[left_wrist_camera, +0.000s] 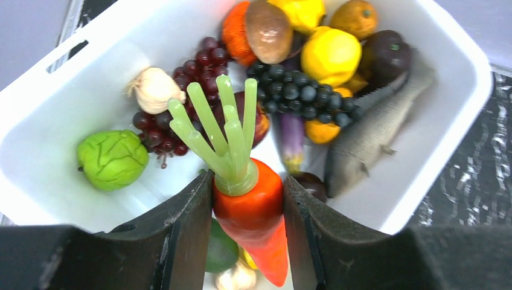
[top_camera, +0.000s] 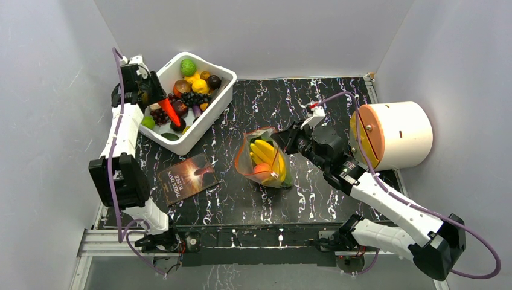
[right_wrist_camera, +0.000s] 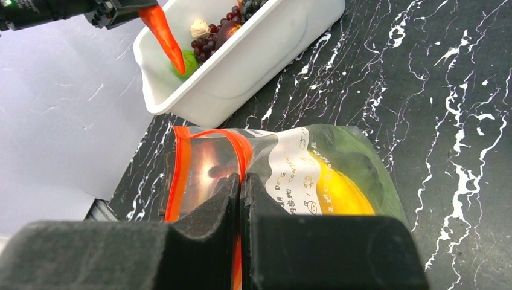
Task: Place the food in the zip-top bag and seal the zipper
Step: Pick up the fake vegetable from the bin.
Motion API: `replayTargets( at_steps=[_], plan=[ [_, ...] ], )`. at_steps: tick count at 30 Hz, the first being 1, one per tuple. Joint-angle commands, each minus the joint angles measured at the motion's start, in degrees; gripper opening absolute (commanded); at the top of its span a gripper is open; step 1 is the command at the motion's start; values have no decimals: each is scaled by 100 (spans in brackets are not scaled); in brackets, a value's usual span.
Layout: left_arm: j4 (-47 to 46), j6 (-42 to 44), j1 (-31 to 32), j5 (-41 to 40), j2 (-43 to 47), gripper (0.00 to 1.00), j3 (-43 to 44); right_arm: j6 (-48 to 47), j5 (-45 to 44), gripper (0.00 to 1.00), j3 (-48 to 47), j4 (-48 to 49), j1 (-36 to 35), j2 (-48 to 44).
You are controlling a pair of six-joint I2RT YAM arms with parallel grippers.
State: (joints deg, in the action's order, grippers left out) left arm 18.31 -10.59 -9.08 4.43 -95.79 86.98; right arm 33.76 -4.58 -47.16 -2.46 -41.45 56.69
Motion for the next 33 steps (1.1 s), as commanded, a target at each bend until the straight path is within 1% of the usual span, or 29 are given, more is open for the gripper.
replayTargets(
  at_steps=[1,5,9,14,18,23,27,33],
  plan=[
    [-131,-181,36,700,608,22,-138,182,-100,0,-214,249,22,-264],
    [-171,-219,31,893,958,21,-90,331,-108,0,-204,236,17,-222],
    [-408,-321,44,1220,1308,21,-119,569,-245,0,-264,137,22,-146],
    [-550,-496,65,1686,1665,20,-130,1084,-652,0,-160,171,19,-208],
    [-681,-640,182,2021,1920,20,-287,1427,-773,0,-135,289,18,-123],
    [-1062,-1047,477,2652,2124,19,-636,1657,-764,0,-242,333,17,73],
    [-1032,-1021,875,2716,2200,20,-811,1782,-755,0,-289,358,22,179],
    [-1492,-1370,1245,3213,2456,19,-1296,1931,-617,0,-276,404,22,282]
  ],
)
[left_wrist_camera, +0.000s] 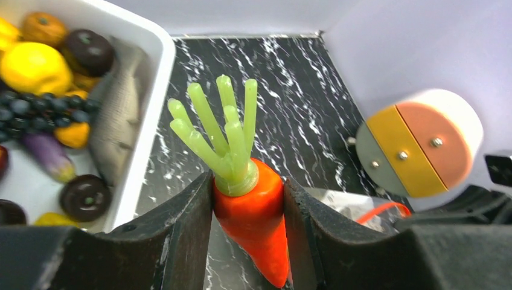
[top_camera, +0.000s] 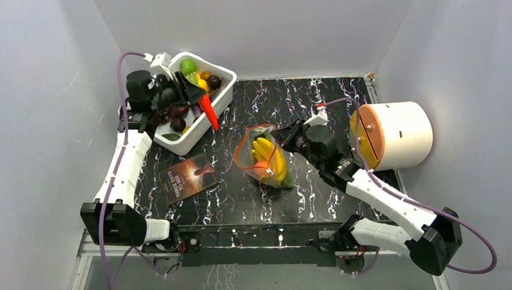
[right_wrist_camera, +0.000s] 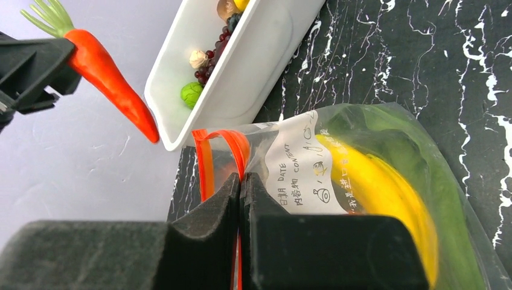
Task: Place the food in the zip-top bag and seal the zipper
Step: Pick up the fake vegetable from the bin, then place the fake vegetable in the zipper food storage bag.
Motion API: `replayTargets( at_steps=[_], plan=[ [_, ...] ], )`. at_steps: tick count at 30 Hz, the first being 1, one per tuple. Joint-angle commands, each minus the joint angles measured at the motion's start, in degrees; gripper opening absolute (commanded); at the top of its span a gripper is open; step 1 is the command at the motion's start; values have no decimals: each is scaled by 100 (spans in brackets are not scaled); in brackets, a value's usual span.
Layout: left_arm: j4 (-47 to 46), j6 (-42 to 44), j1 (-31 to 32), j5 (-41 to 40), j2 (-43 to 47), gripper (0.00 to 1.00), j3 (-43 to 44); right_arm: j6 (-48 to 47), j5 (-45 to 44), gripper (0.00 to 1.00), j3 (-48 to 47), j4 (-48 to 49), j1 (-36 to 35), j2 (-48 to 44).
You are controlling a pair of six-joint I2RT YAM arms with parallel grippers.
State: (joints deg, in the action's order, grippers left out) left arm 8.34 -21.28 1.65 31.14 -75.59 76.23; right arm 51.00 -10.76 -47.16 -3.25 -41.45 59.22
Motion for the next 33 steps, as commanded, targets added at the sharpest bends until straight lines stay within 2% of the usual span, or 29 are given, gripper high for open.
replayTargets(
  at_steps=[1,5,9,13,19,25,29,33],
  plan=[
    [-640,-408,226,635,489,19,-326,245,40,0,-272,495,23,42],
    [-1455,-925,483,1072,621,19,-743,217,140,0,-246,552,22,60],
    [-1877,-1230,705,1292,632,18,-938,210,70,0,-355,446,16,95],
    [-2926,-1790,983,1372,749,17,-1354,219,158,0,-522,427,22,198],
    [-2622,-1479,1334,1003,882,16,-1413,231,153,0,-683,364,23,214],
    [-3177,-1582,1720,639,1016,14,-1996,250,68,0,-789,375,19,178],
    [-3238,-1680,1964,600,943,19,-2171,285,85,0,-806,454,21,173],
    [-3215,-1632,2272,428,985,19,-2343,262,115,0,-866,475,18,235]
  ],
)
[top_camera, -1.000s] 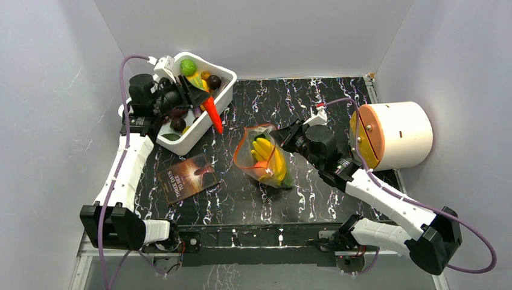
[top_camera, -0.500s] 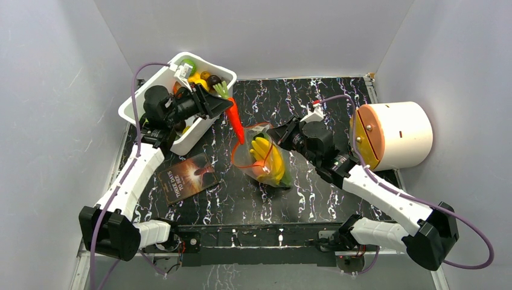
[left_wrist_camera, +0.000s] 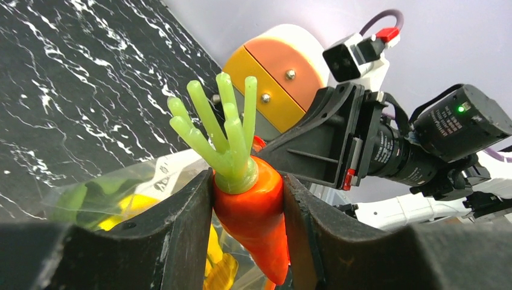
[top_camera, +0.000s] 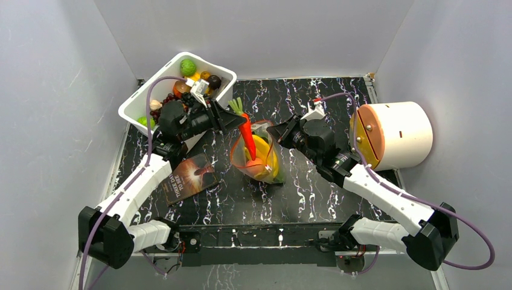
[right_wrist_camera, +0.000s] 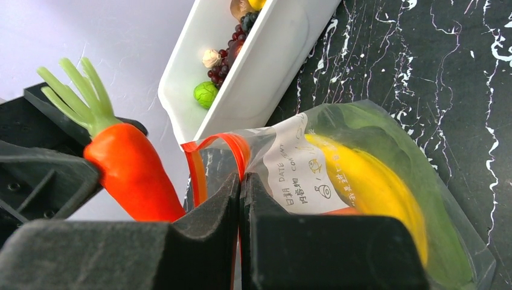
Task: Place the food in the zip-top bag and seal the zipper
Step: Place the fake vegetable in the zipper food storage bag.
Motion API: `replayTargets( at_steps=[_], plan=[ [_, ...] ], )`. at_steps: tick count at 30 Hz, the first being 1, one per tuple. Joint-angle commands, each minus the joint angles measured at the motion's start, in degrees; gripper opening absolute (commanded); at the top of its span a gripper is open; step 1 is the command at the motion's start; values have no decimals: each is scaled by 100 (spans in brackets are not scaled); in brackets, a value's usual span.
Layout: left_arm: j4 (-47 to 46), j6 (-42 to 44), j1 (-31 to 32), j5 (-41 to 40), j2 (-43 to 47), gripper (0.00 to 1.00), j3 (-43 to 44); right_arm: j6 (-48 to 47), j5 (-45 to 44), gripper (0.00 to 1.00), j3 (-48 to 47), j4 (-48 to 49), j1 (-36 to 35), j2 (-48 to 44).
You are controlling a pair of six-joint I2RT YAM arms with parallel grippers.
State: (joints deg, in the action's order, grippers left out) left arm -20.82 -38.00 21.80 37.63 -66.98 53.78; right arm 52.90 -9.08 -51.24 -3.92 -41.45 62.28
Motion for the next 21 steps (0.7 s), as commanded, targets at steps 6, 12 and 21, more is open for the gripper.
replayTargets(
  at_steps=[6,12,21],
  plan=[
    [-262,55,584,-314,141,21,-346,-13,-70,0,-490,682,20,40],
    [5,346,845,-434,95,24,-403,-1,-104,0,-558,799,17,172],
    [51,831,955,-801,38,25,-809,99,34,0,-535,1045,23,186]
  ],
)
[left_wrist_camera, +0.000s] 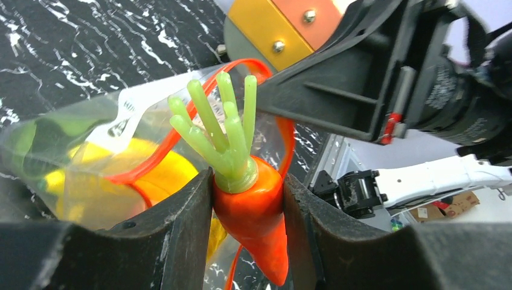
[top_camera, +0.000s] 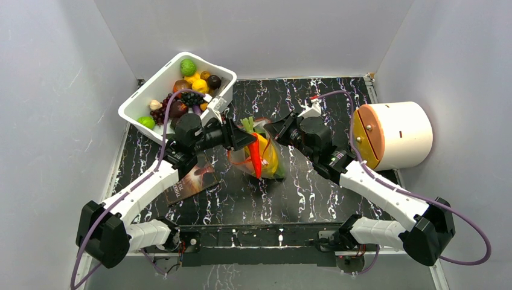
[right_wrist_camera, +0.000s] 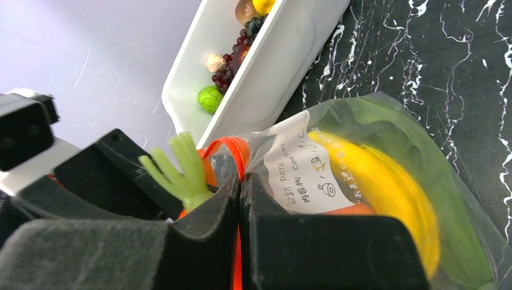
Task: Place the food in the zip-top bag and seal the zipper
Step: Place the fake vegetable in the zipper food storage bag.
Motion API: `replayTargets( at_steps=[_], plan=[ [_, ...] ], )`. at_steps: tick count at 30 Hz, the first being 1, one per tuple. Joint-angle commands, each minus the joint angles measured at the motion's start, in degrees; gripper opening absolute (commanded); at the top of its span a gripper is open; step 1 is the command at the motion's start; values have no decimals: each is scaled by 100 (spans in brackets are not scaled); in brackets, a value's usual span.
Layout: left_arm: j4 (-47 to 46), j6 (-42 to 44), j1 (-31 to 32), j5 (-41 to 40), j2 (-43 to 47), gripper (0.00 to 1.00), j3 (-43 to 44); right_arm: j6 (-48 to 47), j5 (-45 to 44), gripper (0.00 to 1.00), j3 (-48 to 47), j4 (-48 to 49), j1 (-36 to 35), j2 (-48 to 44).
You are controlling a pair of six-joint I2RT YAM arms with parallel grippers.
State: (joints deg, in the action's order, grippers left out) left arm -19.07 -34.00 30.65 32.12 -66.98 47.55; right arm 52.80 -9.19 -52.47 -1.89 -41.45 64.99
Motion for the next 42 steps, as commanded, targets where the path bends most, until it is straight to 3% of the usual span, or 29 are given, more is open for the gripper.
replayTargets(
  at_steps=[1,7,15,22,28,34,42],
  plan=[
    [-83,566,92,-379,42,26,-232,118,86,0,-418,847,20,-81],
    [80,1166,116,-548,52,26,-313,267,164,0,-346,876,19,-109],
    [-193,546,124,-304,469,24,-57,364,206,0,-142,1041,18,-85],
    [-131,855,122,-1572,1132,24,238,506,286,0,28,1011,22,-126],
    [-219,1338,125,-2116,984,22,281,655,447,0,2,1017,16,-78],
    [-722,1240,125,-2184,732,22,-272,815,510,0,80,1137,15,-67],
    [-956,652,277,-1681,656,22,-778,886,240,0,62,1160,18,-11]
  ],
)
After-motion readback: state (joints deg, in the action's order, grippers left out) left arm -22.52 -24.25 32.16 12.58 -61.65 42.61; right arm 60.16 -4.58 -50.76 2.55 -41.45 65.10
